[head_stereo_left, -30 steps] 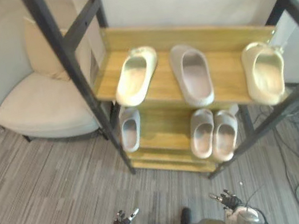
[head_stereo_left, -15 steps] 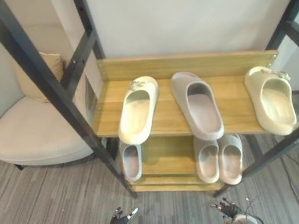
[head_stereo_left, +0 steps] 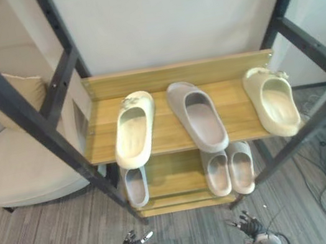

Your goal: Organize the slippers on the shoe rack

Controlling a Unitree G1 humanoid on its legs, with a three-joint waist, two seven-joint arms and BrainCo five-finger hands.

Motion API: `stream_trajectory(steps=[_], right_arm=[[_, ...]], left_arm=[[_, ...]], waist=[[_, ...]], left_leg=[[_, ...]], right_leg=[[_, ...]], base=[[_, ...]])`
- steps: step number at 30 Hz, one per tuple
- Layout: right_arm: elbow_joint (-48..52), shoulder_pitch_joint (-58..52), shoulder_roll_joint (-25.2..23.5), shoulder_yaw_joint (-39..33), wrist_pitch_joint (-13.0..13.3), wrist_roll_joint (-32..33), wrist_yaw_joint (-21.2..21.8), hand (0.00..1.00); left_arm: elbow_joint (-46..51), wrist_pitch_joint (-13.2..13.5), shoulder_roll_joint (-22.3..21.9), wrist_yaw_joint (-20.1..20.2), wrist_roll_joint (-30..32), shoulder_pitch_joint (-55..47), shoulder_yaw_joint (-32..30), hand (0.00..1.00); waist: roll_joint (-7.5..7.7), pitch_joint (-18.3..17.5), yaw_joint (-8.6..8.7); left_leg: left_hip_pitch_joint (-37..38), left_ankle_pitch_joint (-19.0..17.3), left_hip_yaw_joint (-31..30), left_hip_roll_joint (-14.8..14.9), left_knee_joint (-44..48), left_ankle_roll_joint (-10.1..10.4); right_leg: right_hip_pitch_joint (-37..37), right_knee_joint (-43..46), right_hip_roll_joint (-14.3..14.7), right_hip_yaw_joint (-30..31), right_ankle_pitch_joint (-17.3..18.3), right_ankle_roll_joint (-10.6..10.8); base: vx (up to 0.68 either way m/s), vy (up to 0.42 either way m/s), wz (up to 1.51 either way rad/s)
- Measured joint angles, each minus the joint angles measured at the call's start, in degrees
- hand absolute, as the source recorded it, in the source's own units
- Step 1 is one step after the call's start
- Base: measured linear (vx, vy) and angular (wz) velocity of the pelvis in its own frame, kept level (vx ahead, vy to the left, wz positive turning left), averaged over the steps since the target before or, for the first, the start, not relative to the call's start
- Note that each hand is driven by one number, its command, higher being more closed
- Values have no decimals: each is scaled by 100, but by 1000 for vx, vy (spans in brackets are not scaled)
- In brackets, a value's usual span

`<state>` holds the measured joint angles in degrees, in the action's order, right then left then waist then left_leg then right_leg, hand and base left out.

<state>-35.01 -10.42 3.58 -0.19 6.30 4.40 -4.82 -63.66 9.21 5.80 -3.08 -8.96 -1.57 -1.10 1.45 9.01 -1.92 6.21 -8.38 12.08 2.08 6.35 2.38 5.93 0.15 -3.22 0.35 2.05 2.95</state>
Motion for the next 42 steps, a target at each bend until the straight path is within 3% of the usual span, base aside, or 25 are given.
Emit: stream_trajectory(steps=[5, 7, 18, 29, 36, 42], right_arm=[[2090, -643, -2, -43, 37, -491, -89, 0], [2705, -741, -25, -162, 87, -688, -96, 0], [4527, -826, -102, -416, 326, -895, -122, 0], [5437, -371, 35, -404, 531, -1112, -221, 0], [5464, 194, 185, -402, 609, -1096, -249, 0], [5421, 1210, 849, -388, 611, -763, -243, 0]], left_arm=[[205, 15, 12, -141, 38, -165, -2, 0], [227, 17, 19, -149, 57, -229, -1, 0], [214, 45, 8, -101, 145, -274, 59, 0], [144, 100, 5, -12, 215, -281, 125, 0], [132, 143, 14, -8, 213, -280, 165, 0], [158, 163, 30, 76, 207, -275, 165, 0]], waist=[[97, -56, 36], [126, -83, 136], [13, -150, 191], [-4, -176, 178], [14, -172, 161], [68, -167, 100]], left_leg=[[69, -2, 152, -12, -20, -3], [93, -4, 167, -35, -31, -6], [112, 45, 177, -134, -111, -92], [304, 61, -35, -191, -109, -128], [292, 65, -140, -275, -122, -134], [282, 116, -187, -337, -158, -217]], right_leg=[[-28, -43, -8, 170, -79, 23], [-28, -39, -27, 197, -88, 39], [-33, -47, -137, 206, -164, 127], [222, -60, -193, 47, -150, 143], [227, -43, -266, -21, -139, 170], [227, -46, -315, -37, -162, 207]], base=[[-55, 22, -20], [-61, 21, -10], [-9, 8, -1], [-23, 0, 7], [-42, 15, 5], [-8, 22, 4]])
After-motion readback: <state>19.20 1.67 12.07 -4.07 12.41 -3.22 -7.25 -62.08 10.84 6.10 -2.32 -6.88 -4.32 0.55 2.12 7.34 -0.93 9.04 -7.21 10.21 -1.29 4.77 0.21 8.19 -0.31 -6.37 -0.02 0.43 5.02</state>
